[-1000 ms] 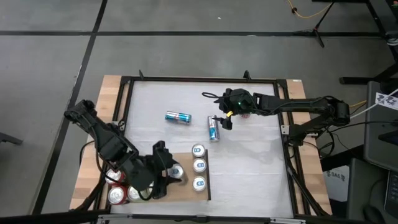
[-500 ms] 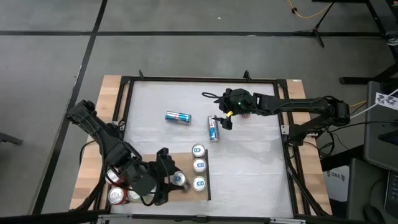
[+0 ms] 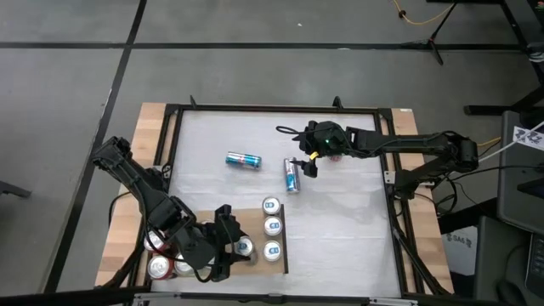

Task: Place canned beverage on shelf
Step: Put the blue soda can on the shelf

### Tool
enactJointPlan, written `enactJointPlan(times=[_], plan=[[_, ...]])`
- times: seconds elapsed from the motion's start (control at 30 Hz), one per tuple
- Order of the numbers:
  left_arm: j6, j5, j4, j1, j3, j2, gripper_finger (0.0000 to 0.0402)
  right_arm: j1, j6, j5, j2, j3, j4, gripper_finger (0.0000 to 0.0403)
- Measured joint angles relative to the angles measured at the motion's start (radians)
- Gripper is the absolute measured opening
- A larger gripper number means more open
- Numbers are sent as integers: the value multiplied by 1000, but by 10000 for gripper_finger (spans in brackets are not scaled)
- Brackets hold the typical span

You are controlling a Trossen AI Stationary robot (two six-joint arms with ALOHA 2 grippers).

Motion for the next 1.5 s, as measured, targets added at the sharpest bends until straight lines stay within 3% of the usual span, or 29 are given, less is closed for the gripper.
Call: enactJointPlan(times=[1.27, 1.5], plan=[[0, -1, -3, 0, -2, -1, 231, 0, 0, 0, 0, 0, 0, 376], [0, 1, -4, 1, -2, -1, 274, 0, 0, 0, 0, 0, 0, 376]])
